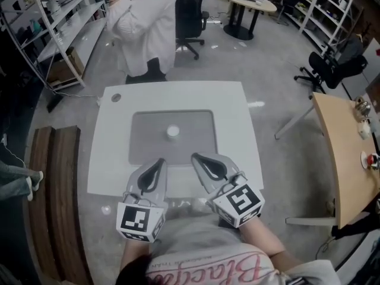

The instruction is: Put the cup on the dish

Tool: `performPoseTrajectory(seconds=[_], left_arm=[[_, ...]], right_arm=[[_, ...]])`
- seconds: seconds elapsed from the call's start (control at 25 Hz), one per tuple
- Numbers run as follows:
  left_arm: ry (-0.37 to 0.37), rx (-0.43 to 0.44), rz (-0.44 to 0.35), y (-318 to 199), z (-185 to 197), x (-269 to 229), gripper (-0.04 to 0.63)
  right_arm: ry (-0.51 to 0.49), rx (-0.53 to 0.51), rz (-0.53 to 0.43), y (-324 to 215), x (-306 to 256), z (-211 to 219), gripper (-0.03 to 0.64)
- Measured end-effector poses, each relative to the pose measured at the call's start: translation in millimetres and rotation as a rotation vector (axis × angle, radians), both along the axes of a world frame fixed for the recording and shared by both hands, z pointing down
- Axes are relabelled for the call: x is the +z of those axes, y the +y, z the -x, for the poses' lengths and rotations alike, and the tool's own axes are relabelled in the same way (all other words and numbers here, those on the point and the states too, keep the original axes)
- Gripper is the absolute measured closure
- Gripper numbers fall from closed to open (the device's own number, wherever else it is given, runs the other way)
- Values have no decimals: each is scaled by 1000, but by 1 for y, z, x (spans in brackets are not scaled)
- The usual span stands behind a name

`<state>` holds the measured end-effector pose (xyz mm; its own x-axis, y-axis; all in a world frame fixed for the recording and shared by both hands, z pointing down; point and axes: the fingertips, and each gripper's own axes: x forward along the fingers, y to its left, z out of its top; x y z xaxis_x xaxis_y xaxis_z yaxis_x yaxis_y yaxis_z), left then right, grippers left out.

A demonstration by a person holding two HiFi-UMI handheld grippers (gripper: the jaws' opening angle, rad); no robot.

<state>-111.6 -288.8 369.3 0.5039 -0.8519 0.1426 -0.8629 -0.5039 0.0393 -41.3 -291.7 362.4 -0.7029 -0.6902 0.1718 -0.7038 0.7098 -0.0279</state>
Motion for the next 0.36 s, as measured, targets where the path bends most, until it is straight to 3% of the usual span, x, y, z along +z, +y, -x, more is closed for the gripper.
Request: performPoseTrajectory(seconds=[0.36], left_arm=[[5, 10, 6, -1, 0, 6, 597]], right_arm=[[8, 26, 1, 5, 3, -5, 617]])
